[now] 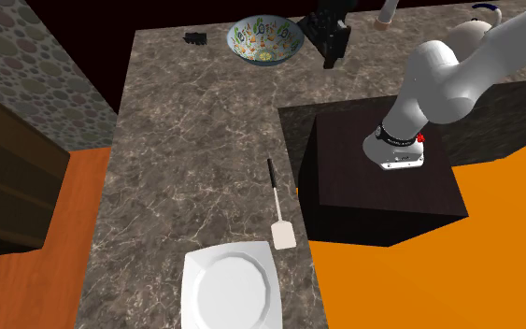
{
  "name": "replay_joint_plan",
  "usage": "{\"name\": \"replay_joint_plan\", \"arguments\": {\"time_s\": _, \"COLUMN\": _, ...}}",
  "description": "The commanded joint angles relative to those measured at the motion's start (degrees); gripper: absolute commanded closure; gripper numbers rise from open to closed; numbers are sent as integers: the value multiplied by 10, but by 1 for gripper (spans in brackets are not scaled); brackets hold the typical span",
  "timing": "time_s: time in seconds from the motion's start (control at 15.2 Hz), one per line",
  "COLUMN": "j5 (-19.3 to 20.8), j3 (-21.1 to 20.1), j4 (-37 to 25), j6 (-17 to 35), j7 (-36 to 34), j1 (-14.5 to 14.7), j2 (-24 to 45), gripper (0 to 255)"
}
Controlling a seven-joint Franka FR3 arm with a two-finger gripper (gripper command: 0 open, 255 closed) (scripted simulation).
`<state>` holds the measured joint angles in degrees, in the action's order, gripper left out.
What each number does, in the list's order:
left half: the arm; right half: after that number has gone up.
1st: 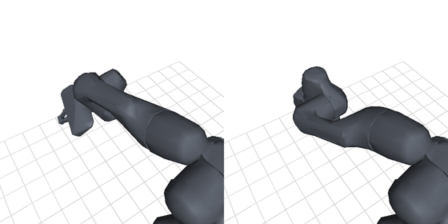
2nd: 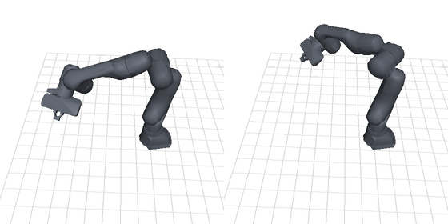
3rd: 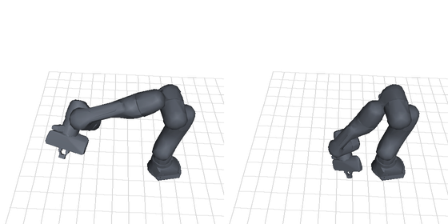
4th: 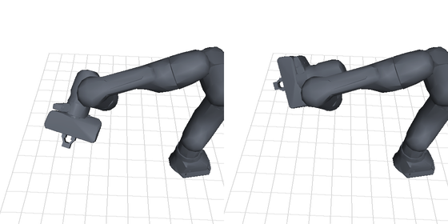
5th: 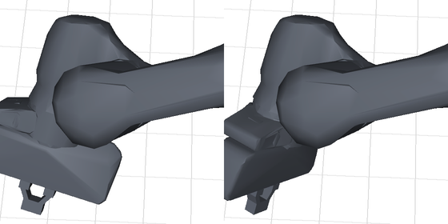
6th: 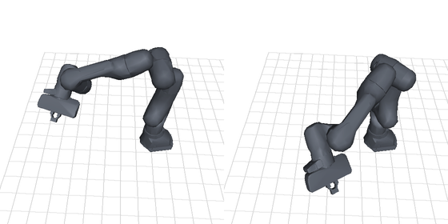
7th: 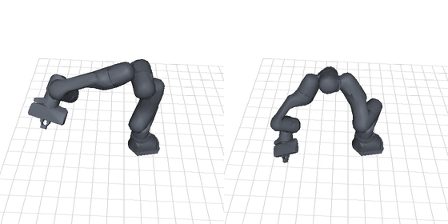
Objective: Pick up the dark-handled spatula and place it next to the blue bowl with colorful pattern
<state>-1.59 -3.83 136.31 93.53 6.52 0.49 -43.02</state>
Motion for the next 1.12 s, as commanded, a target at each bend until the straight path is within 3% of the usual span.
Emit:
{"name": "replay_joint_plan", "arguments": {"time_s": 0.0, "j5": 0, "j3": 0, "j4": 0, "j6": 0, "j7": 0, "j1": 0, "j2": 0, "gripper": 0}}
{"name": "replay_joint_plan", "arguments": {"time_s": 0.53, "j5": -95, "j3": -134, "j4": 113, "j6": 86, "j7": -278, "j1": -24, "j2": -41, "gripper": 0}}
{"name": "replay_joint_plan", "arguments": {"time_s": 1.06, "j5": -187, "j3": -299, "j4": 140, "j6": 204, "j7": -561, "j1": -61, "j2": 27, "gripper": 0}}
